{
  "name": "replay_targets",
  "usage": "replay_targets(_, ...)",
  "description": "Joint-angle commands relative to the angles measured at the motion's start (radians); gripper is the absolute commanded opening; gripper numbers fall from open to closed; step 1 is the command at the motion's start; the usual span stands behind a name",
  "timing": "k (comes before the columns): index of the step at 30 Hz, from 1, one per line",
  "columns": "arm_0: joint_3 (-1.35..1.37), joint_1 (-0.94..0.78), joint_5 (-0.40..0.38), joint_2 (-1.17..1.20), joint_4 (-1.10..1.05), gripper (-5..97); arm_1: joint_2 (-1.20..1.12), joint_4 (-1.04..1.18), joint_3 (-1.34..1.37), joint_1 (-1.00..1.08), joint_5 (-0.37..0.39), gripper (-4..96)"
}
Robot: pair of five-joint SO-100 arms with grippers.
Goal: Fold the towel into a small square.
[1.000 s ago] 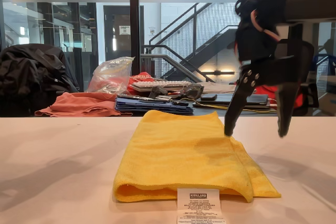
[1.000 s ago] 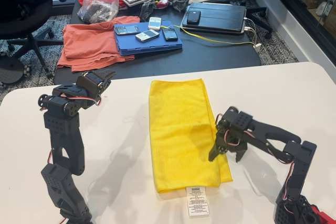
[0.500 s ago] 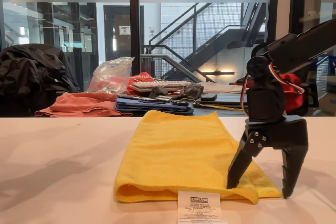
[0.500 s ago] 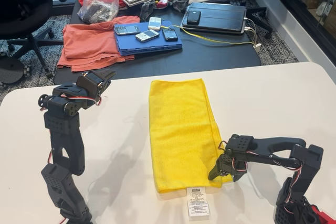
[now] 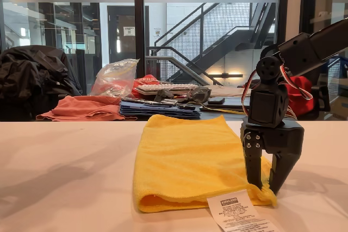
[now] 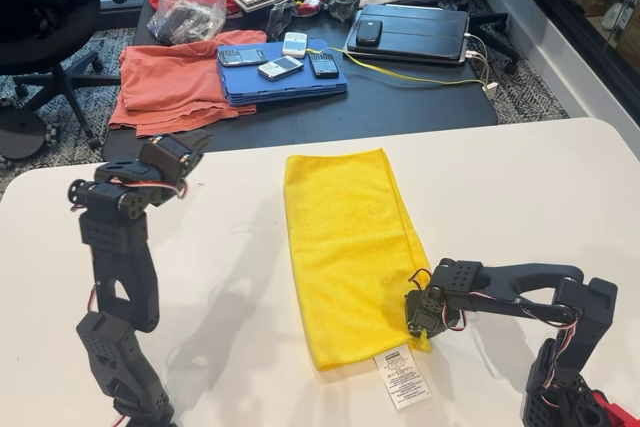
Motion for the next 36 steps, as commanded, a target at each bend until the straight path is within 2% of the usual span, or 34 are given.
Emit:
replay_targets(1, -0.002, -0.054, -0.003, 0.083, 0.064, -1, 0.014, -0.002, -0.006, -0.015, 0.005, 12.1)
replay_targets(10, -0.17, -0.517, -0.002, 0.405, 0.347, 0, 0.012, -0.005, -0.006, -0.038, 0.005, 12.1)
replay_targets(15, -0.199, -0.709, 0.003, 0.411, 0.416, 0, 0.012, -0.003, -0.006, -0.034, 0.002, 12.1)
replay_targets(25, -0.249, -0.992, 0.005, 0.316, 0.35, 0, 0.014, 0.0, -0.006, -0.031, -0.011, 12.0)
replay_targets(30, -0.416, -0.95, 0.011, 0.29, 0.405, 0, 0.012, 0.0, -0.006, -0.032, -0.011, 12.6)
replay_targets(36, -0.543, -0.574, 0.002, 0.299, 0.618, 0, 0.011, 0.0, -0.006, -0.035, 0.002, 12.1)
